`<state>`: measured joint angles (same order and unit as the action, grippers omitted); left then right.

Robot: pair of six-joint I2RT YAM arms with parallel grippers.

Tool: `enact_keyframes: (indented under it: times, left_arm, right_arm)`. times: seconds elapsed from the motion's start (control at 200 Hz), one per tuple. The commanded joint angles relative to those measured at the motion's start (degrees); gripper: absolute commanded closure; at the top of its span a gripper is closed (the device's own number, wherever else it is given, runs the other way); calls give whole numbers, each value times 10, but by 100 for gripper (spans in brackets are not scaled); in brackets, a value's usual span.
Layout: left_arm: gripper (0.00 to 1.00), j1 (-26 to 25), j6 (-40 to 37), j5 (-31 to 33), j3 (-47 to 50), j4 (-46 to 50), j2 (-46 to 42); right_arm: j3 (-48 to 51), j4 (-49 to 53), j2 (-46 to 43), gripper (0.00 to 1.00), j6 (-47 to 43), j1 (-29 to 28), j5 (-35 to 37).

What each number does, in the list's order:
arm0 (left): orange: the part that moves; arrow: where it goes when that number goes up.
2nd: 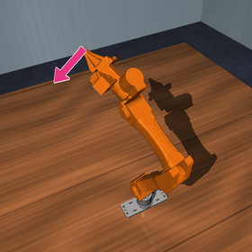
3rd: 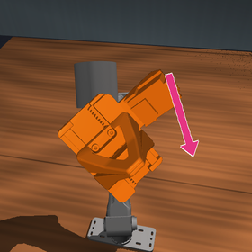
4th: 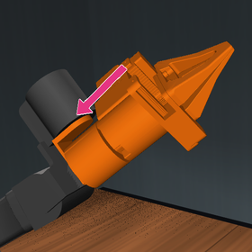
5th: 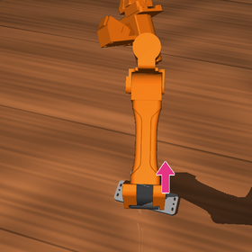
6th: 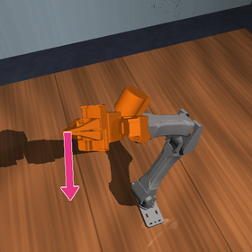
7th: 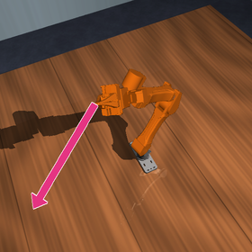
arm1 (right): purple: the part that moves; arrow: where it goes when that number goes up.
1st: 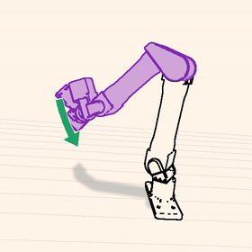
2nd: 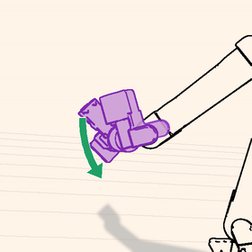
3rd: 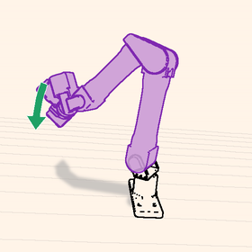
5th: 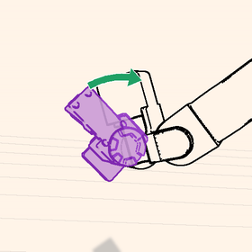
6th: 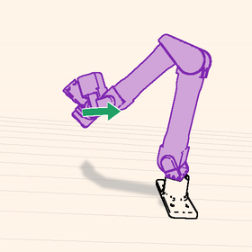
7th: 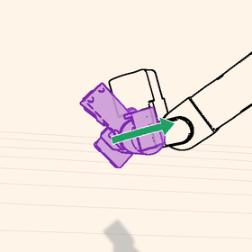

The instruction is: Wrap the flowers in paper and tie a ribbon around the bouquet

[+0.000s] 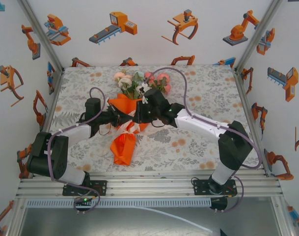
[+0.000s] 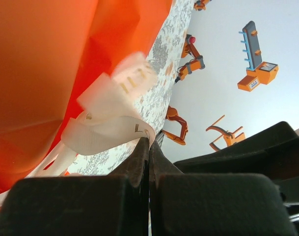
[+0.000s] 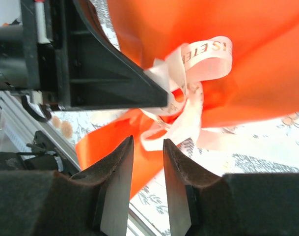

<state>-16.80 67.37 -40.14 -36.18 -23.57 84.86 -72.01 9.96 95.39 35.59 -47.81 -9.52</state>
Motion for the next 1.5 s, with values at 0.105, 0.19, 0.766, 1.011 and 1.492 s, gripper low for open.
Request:
enact_keyframes:
  times: [0.105,0.19,0.766,1.011,1.492]
  left_arm:
    - [100,3,11,-10,5,-25,11]
    - [100,4,12,-11,5,-26,10]
    - [100,11,-91,43,-22,150,-50]
    - [100,16,-114,33,-36,184,-38]
    - [100,25,-131,10,-53,207,-4]
  right_arm:
    - [81,-92,-15,62,-89,9,33]
    - [99,-108,-19,62,-127,10,45]
    - [214,-320,21,84,0,-38,-10]
    - [230,-431,44,81,3,-39,16]
    - [245,-524,63,61,-59,-39,73]
